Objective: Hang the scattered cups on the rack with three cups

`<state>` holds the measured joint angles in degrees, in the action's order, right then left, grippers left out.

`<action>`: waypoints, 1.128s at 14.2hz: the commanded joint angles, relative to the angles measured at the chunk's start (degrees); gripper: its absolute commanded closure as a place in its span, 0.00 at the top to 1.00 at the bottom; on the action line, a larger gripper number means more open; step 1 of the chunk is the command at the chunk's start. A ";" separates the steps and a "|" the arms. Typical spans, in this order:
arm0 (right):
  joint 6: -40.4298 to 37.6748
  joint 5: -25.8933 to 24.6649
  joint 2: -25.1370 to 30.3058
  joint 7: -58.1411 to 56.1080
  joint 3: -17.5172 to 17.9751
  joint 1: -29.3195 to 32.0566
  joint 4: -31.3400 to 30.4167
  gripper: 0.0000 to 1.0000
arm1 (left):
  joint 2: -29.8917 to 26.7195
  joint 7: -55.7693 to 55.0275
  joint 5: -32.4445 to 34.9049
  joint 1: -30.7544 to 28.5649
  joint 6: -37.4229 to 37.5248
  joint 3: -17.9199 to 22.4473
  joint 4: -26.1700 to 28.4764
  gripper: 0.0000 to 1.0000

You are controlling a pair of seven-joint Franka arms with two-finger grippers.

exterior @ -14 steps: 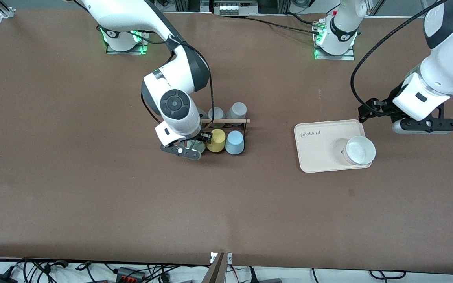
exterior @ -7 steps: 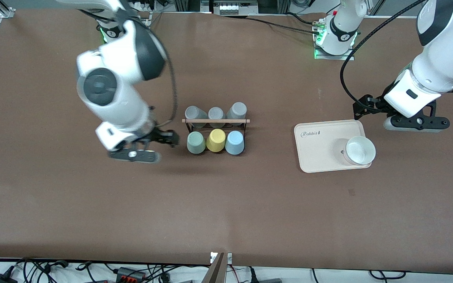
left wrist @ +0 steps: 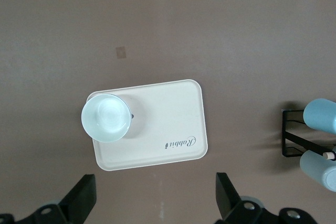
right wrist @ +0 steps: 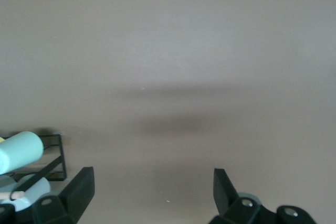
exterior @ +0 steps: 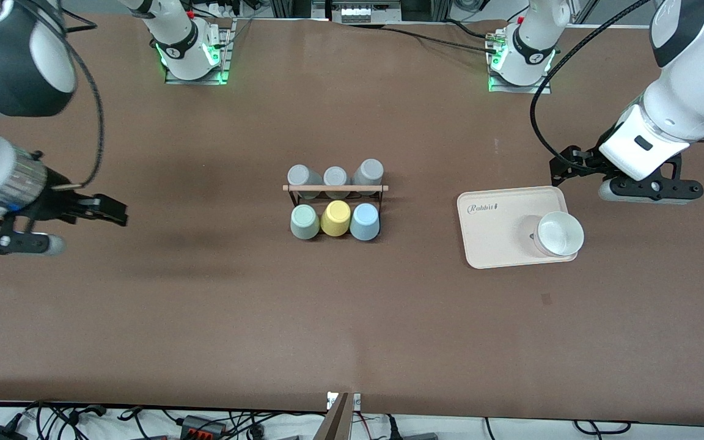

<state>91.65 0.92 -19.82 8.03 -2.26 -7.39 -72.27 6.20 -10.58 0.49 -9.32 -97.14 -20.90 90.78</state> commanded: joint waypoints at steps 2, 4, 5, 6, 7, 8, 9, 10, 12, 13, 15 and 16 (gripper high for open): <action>2.38 -3.72 9.68 -2.93 1.21 2.55 -12.24 1.00 | 0.04 1.09 0.74 0.00 1.16 -0.10 -1.31 1.00; 5.98 -4.26 15.39 -3.10 1.21 3.42 -20.06 1.00 | 0.04 1.00 0.74 -0.09 1.16 -0.10 -1.31 1.00; 7.30 -4.26 17.25 -3.11 1.21 3.96 -22.88 1.00 | 0.04 1.09 0.74 -0.09 1.16 -0.10 -1.31 1.00; 8.01 -4.26 18.49 -3.11 1.21 4.05 -24.74 1.00 | 0.04 1.09 0.74 -0.09 1.16 -0.10 -1.31 1.00; 8.11 -4.26 19.11 -3.11 1.21 4.05 -25.45 1.00 | 0.04 1.09 0.74 0.00 1.16 -0.10 -1.31 1.00; 8.11 -4.17 19.29 -3.11 1.21 4.05 -25.72 1.00 | 0.04 1.09 0.74 0.00 1.16 -0.19 -1.22 1.00; 8.02 -4.00 19.64 -3.02 1.21 4.05 -25.81 1.00 | 0.04 1.09 0.74 0.09 1.16 -0.19 -1.31 1.00; 7.76 -3.65 19.64 -2.93 1.21 4.05 -25.81 1.00 | 0.04 1.09 0.74 0.09 1.16 -0.19 -1.31 1.00; 8.01 -3.56 17.55 -3.02 1.21 4.31 -22.84 1.00 | 0.04 1.09 0.65 0.09 1.08 -0.10 -1.22 1.00; 6.97 -3.21 15.53 -2.84 1.21 4.23 -19.52 1.00 | 0.04 1.09 0.65 0.09 1.16 -0.19 -1.22 1.00; 3.73 -2.59 14.90 -2.32 1.30 4.14 -17.03 1.00 | 0.04 1.09 0.65 0.09 1.08 -0.19 -1.22 1.00; 3.45 -2.50 14.90 -2.14 1.38 3.88 -17.02 1.00 | 0.04 1.09 0.65 0.09 1.08 -0.19 -1.22 1.00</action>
<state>97.45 -2.40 -3.64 5.93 -1.94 -4.34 -92.17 6.20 -10.51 0.49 -9.32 -97.14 -20.93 90.65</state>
